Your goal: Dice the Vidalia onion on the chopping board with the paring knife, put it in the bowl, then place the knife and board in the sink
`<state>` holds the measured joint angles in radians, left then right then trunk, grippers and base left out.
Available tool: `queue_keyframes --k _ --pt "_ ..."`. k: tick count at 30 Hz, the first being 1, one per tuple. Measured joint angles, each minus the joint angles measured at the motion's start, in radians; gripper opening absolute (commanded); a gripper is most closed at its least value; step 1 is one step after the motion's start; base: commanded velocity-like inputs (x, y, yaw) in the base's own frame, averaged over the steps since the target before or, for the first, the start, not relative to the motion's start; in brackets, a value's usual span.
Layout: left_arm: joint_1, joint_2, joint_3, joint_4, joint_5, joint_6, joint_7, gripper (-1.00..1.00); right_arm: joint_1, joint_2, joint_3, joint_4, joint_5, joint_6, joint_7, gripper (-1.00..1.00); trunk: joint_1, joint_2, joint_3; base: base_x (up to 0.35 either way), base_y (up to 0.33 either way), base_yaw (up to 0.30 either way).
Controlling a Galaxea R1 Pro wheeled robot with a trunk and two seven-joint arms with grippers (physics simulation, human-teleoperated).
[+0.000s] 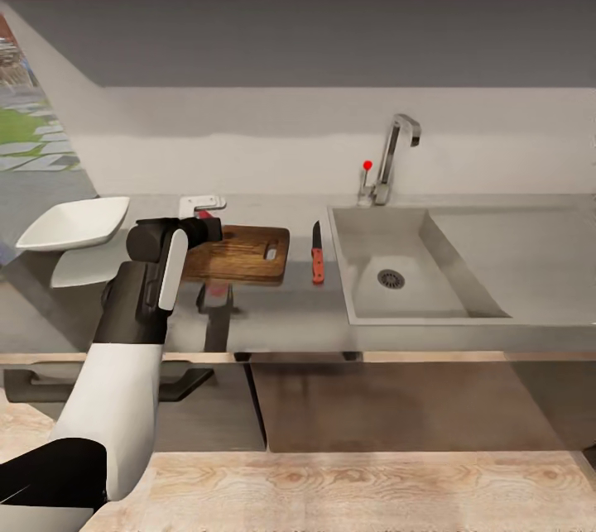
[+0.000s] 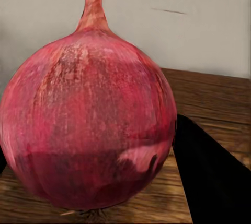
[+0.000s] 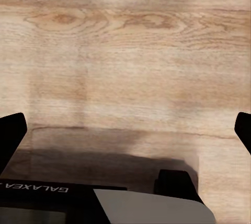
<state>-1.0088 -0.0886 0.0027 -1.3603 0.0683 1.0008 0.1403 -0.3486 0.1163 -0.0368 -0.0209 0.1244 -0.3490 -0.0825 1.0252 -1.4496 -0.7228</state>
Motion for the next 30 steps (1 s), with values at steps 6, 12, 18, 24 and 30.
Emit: queue_keyframes --k 6,12,18,24,30 --pt "0.001 0.0 -0.001 0.002 0.001 0.0 0.0 -1.0 0.0 0.0 0.0 0.0 0.0 0.0 0.001 1.0 0.0 0.0 -0.001 -0.012 0.0 0.0" --pt "0.002 0.0 -0.001 0.017 0.001 0.0 0.0 -1.0 0.0 0.0 0.001 0.0 0.0 0.0 0.001 1.0 0.0 0.0 -0.001 -0.001 0.0 0.0" --pt "0.004 -0.001 -0.001 0.03 0.003 0.0 0.0 -1.0 0.0 0.0 0.001 0.0 0.0 0.0 0.001 1.0 0.0 0.0 -0.001 0.0 0.0 0.0" --pt "0.012 -0.002 -0.003 0.032 0.003 0.0 -0.002 -1.0 0.0 0.0 0.001 0.0 0.0 0.0 0.002 1.0 0.0 0.0 -0.001 0.0 0.0 0.0" --pt "0.012 -0.003 -0.004 0.026 0.003 0.0 -0.002 -1.0 0.0 0.0 0.001 0.0 0.0 0.0 0.004 1.0 0.0 0.0 -0.001 0.0 0.0 0.0"
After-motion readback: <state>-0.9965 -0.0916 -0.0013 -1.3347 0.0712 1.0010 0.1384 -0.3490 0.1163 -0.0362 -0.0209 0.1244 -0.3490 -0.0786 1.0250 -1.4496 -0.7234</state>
